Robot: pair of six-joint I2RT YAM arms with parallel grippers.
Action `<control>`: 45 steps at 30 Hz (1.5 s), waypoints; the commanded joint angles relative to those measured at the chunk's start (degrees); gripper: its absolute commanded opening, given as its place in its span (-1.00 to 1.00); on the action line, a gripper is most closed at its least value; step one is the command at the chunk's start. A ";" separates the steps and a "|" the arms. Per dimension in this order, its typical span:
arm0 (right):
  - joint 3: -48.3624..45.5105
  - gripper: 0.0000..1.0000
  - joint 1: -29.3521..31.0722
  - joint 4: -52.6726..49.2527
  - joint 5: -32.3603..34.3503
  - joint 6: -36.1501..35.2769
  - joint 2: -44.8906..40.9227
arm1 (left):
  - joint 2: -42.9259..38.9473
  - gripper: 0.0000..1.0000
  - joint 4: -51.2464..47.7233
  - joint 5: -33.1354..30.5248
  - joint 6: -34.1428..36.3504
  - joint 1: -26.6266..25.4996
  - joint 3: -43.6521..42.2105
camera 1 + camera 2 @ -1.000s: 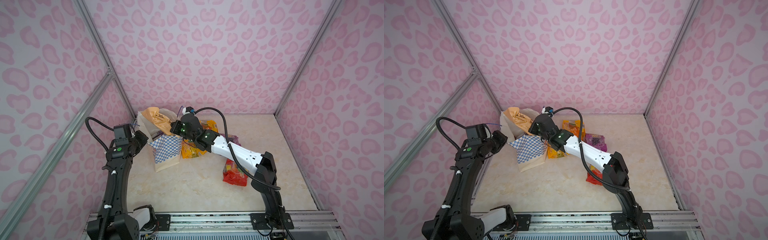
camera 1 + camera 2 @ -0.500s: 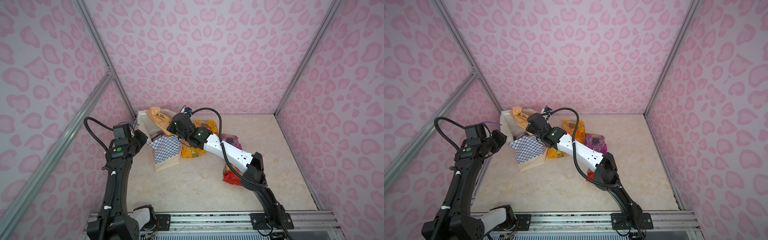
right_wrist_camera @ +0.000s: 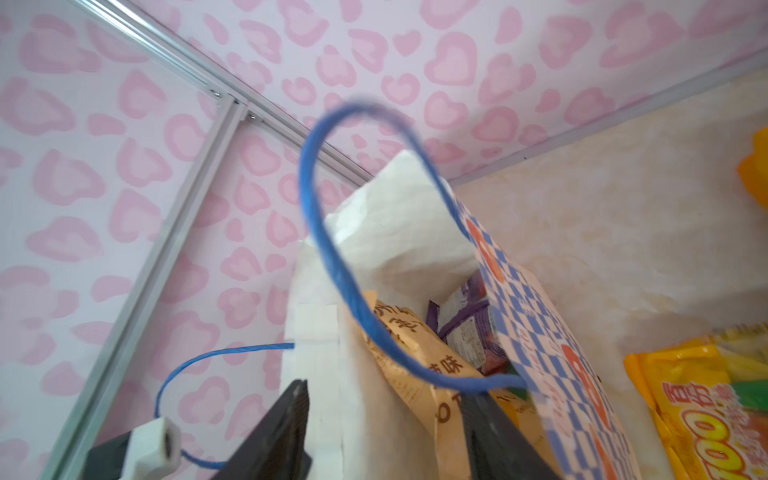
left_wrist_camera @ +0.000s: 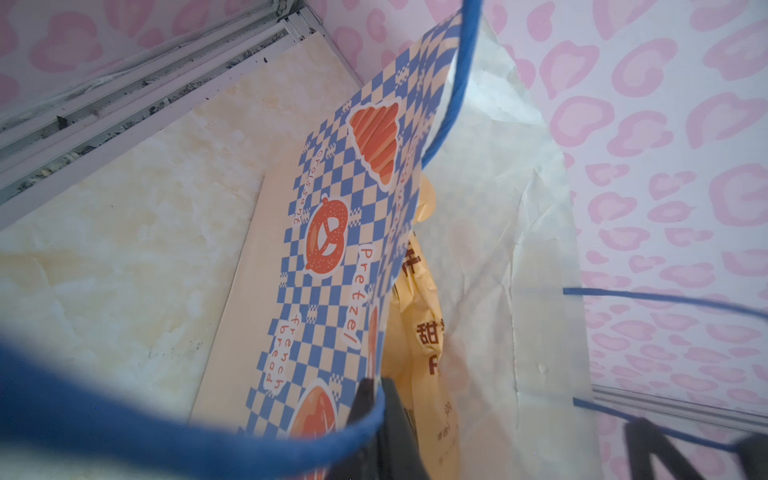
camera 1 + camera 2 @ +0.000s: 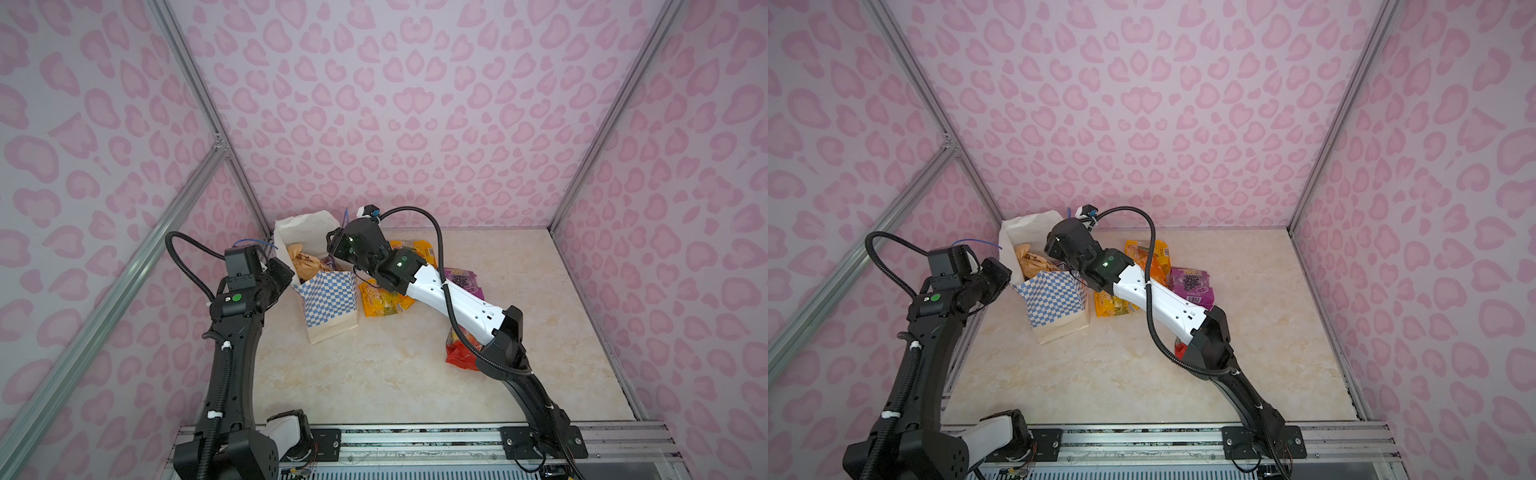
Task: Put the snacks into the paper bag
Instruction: 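Open the right gripper and draw it back out of the paper bag, then lower the right gripper onto the orange corn chip bag and grasp it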
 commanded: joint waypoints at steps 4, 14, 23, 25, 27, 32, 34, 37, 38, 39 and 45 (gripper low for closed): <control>5.92 0.44 -1.50 -5.56 -5.52 -17.41 -2.73 | 0.12 -0.85 -0.89 -2.19 3.30 0.20 1.58; -41.45 0.67 -9.88 -3.92 1.10 -22.97 -29.25 | -1.65 -0.83 -7.06 -2.16 10.17 2.93 1.34; -71.44 0.94 -20.73 12.88 -11.20 -9.54 -34.12 | -0.24 -0.87 -6.25 3.65 9.63 3.02 0.45; -74.75 0.94 -22.55 19.30 -14.63 -5.77 -32.71 | -0.31 -0.87 -6.24 3.65 9.64 3.02 0.67; -77.70 0.94 -24.01 27.26 -18.72 -1.28 -31.26 | -0.44 -0.87 -6.45 3.56 9.78 3.02 0.76; -82.38 0.94 -24.90 46.24 -21.56 10.02 -26.66 | -0.67 -0.87 -6.68 3.56 9.72 3.02 0.61; -82.62 0.94 -25.07 52.08 -23.69 16.16 -23.49 | -0.80 -0.87 -6.76 3.43 9.72 3.02 0.50; -84.00 0.94 -23.73 57.55 -21.68 19.70 -23.52 | -0.87 -0.87 -6.95 3.30 9.80 3.02 0.65; -83.61 0.94 -22.99 55.55 -20.19 19.54 -24.09 | -0.84 -0.87 -6.91 3.30 9.80 3.02 0.60; -83.27 0.94 -22.55 53.76 -19.10 19.76 -24.31 | -0.84 -0.87 -6.95 3.21 9.80 3.02 0.67; -85.84 0.94 -22.61 60.99 -20.41 31.60 -18.74 | -0.02 -0.87 -6.54 3.52 9.63 3.04 0.67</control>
